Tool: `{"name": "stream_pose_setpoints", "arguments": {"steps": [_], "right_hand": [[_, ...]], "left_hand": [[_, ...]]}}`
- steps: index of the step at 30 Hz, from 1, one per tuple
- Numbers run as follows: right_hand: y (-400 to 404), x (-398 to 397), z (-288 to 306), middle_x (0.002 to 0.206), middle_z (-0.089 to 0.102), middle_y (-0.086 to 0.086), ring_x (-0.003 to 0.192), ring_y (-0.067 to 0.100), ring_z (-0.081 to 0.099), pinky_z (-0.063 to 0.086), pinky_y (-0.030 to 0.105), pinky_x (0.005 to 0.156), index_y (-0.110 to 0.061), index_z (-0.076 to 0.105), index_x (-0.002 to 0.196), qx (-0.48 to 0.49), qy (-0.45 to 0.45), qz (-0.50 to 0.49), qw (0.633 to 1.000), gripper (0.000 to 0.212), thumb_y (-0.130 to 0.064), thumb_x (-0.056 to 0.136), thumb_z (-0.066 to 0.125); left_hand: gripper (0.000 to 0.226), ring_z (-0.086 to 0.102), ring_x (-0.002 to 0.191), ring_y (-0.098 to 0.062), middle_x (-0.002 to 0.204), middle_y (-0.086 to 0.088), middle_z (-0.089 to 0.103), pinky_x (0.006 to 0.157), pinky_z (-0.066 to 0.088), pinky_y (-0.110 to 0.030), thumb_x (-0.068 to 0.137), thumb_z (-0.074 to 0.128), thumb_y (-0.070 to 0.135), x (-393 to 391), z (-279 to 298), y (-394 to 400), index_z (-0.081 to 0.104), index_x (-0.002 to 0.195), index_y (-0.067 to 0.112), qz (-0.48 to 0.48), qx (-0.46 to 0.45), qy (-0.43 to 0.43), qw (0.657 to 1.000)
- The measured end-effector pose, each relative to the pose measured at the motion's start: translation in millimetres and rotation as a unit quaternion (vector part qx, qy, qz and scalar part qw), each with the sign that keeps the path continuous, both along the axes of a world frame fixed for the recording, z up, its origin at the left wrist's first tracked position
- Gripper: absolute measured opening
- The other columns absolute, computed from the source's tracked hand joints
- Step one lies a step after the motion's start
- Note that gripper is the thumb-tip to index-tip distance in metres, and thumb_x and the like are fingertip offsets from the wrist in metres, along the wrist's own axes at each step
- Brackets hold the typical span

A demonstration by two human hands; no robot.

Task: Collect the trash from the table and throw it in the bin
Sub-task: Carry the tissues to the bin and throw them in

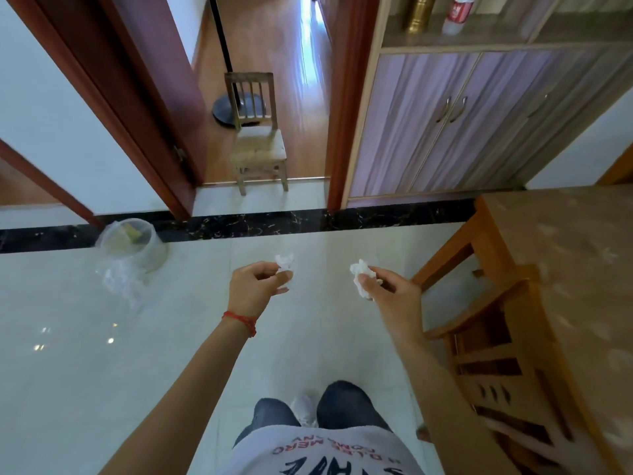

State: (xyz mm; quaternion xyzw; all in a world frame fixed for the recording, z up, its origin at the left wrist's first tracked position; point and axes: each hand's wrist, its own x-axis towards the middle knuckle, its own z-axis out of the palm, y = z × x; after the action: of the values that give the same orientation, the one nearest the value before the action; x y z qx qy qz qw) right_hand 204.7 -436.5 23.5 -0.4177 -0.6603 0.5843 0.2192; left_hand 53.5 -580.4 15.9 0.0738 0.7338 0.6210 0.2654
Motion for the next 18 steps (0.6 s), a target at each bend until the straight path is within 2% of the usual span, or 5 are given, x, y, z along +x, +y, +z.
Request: {"name": "stream_pose_setpoints", "arguments": {"steps": [4, 8, 12, 15, 18], "right_hand": [[43.7, -50.3, -8.5, 0.075, 0.065, -0.009, 0.069, 0.007, 0.06, 0.047, 0.005, 0.058, -0.017, 0.07, 0.093, 0.009, -0.016, -0.012, 1.0, 0.014, -0.021, 0.079, 0.069], [98.4, -103.9, -16.8, 0.074, 0.065, -0.012, 0.067, 0.005, 0.06, 0.046, 0.005, 0.058, -0.019, 0.07, 0.092, 0.022, -0.009, -0.017, 1.0, 0.013, -0.02, 0.079, 0.07], [159.0, -158.4, -17.2, 0.068, 0.064, -0.008, 0.06, 0.001, 0.058, 0.043, 0.005, 0.055, -0.01, 0.071, 0.095, 0.019, 0.005, -0.026, 0.999, 0.016, -0.014, 0.08, 0.07], [200.4, -195.1, -13.1, 0.067, 0.063, -0.009, 0.056, -0.009, 0.056, 0.041, 0.004, 0.054, -0.013, 0.072, 0.096, 0.017, 0.011, -0.03, 0.999, 0.017, -0.013, 0.079, 0.07], [236.1, -229.0, -7.0, 0.069, 0.066, -0.007, 0.059, -0.004, 0.058, 0.045, 0.008, 0.058, -0.013, 0.072, 0.095, 0.005, 0.019, -0.032, 0.999, 0.016, -0.013, 0.079, 0.07]], "left_hand": [[0.005, 0.064, 0.067, -0.018, 0.072, -0.01, 0.064, 0.053, 0.054, -0.014, 0.073, 0.07, 0.001, -51.9, -8.5, 46.2, 0.068, 0.071, 0.005, -0.012, -0.005, -0.004, 1.0], [0.009, 0.065, 0.069, -0.016, 0.073, -0.004, 0.066, 0.055, 0.055, -0.016, 0.073, 0.071, 0.001, -105.6, -16.4, 102.8, 0.069, 0.073, 0.009, -0.019, 0.002, -0.005, 1.0], [0.011, 0.065, 0.074, -0.016, 0.08, -0.004, 0.067, 0.056, 0.056, -0.016, 0.073, 0.071, 0.002, -157.8, -15.4, 161.6, 0.069, 0.084, 0.002, -0.031, 0.001, 0.003, 1.0], [0.009, 0.065, 0.071, -0.016, 0.076, -0.006, 0.066, 0.055, 0.055, -0.015, 0.072, 0.072, 0.002, -195.8, -8.6, 202.5, 0.069, 0.08, 0.002, -0.026, 0.003, 0.0, 1.0], [0.007, 0.065, 0.067, -0.015, 0.073, -0.008, 0.066, 0.054, 0.053, -0.014, 0.072, 0.072, 0.002, -228.9, -1.2, 239.9, 0.068, 0.077, 0.003, -0.03, 0.001, -0.007, 1.0]]}}
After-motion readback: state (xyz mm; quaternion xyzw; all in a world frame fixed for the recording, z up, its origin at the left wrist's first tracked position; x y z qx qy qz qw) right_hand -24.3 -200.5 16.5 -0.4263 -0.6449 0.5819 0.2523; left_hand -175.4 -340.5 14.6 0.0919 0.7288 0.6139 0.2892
